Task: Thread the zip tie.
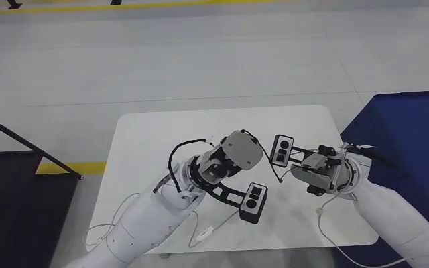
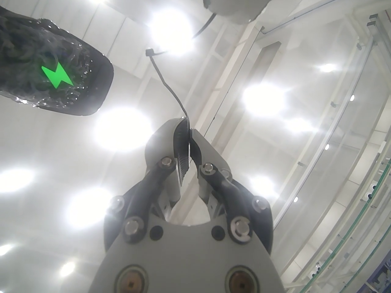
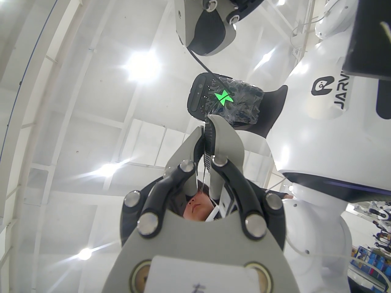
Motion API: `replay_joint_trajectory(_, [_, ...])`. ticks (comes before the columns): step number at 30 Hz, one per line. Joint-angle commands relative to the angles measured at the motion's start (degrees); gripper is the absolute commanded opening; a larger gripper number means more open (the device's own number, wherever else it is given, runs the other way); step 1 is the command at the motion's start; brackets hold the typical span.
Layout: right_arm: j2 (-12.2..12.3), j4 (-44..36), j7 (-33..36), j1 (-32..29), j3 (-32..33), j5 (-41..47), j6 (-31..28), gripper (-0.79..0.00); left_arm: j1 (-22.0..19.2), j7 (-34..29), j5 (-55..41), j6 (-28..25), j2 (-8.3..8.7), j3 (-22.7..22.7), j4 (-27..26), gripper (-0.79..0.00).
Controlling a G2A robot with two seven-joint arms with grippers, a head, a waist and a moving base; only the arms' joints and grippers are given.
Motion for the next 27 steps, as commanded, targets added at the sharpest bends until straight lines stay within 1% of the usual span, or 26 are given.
replay_joint_trajectory(1, [-0.1, 0.1, -0.1, 0.0, 0.1, -0.2, 0.1, -0.785, -0.2, 0.9, 0.0, -0.1, 0.13, -0.2, -0.1, -0.785])
replay_joint_trajectory(7, [-0.5, 0.5, -0.1, -0.2, 1.1, -0.9, 0.1, -0.785, 0.2, 0.8, 0.0, 0.1, 0.32, -1.4, -1.3, -0.785])
replay_joint_trajectory(9, [-0.5, 0.6, -0.5, -0.6, 1.6, -0.3, 0.5, -0.785, 0.1, 1.7, 0.0, 0.1, 0.48, -2.1, -2.3, -0.785])
replay_joint_trajectory(14, [-0.5, 0.6, -3.7, -1.4, 2.2, 3.5, 3.7, -0.785, 0.8, 4.6, 0.0, 0.1, 0.89, -3.4, -5.0, -0.785])
replay_joint_trajectory(25, [-0.5, 0.6, -3.7, -1.4, 2.2, 3.5, 3.7, -0.785, 0.8, 4.6, 0.0, 0.1, 0.89, -3.4, -5.0, -0.785])
replay_joint_trajectory(27, [-0.6, -0.3, -4.8, -2.1, 2.8, 4.4, 3.6, -0.785, 1.8, 4.2, 0.0, -0.4, 0.89, -3.6, -5.6, -0.785])
